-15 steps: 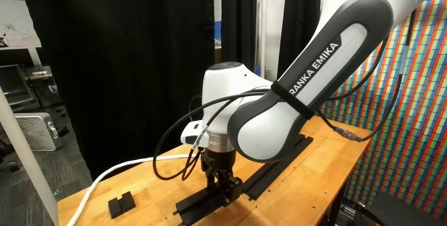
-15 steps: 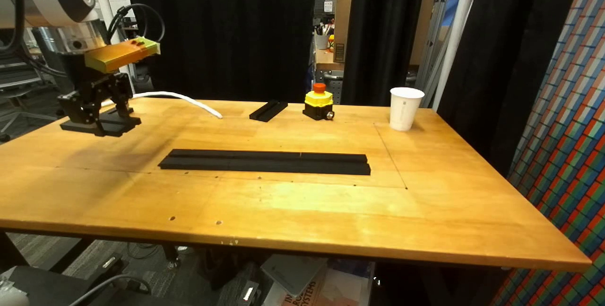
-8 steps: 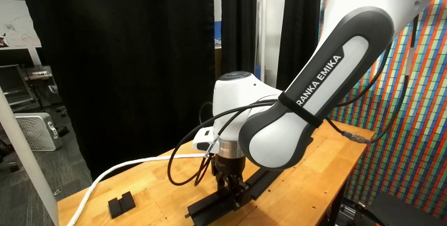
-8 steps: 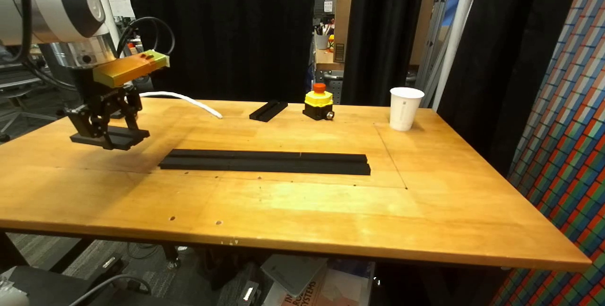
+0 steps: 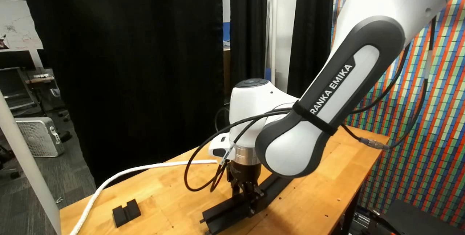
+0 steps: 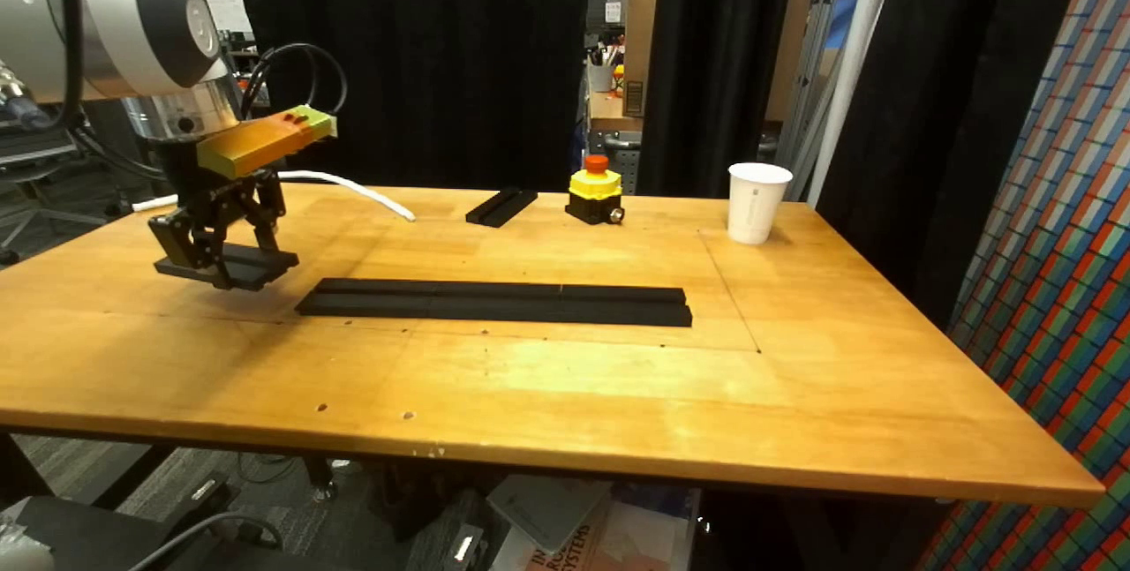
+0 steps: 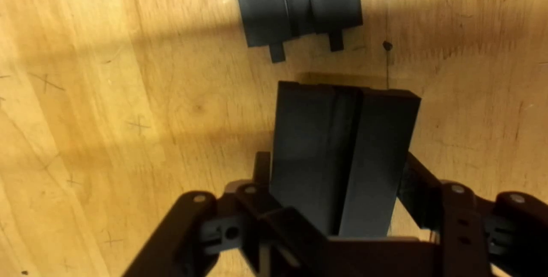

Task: Pick up one black object from the table and connect it to the straight black object line.

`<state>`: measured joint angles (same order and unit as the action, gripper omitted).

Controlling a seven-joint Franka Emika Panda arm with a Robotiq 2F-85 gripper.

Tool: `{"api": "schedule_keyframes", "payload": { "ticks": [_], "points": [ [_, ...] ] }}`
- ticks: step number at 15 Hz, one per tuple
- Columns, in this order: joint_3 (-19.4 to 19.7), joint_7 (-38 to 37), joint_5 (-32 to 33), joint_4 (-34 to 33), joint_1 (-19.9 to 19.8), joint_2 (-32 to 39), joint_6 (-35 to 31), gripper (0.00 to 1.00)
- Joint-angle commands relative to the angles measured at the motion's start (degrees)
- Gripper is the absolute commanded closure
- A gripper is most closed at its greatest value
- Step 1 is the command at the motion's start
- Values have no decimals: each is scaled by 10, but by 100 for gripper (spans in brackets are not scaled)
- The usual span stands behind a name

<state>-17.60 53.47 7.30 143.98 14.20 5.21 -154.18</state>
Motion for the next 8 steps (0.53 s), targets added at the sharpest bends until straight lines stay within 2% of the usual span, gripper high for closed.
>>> {"api": "schedule_keyframes", "payload": {
  "ticks": [1, 8],
  "points": [
    [5, -1, 17, 12, -3, 1, -32, 53],
    [5, 16, 20, 22, -13, 14, -54, 53]
  ]
}}
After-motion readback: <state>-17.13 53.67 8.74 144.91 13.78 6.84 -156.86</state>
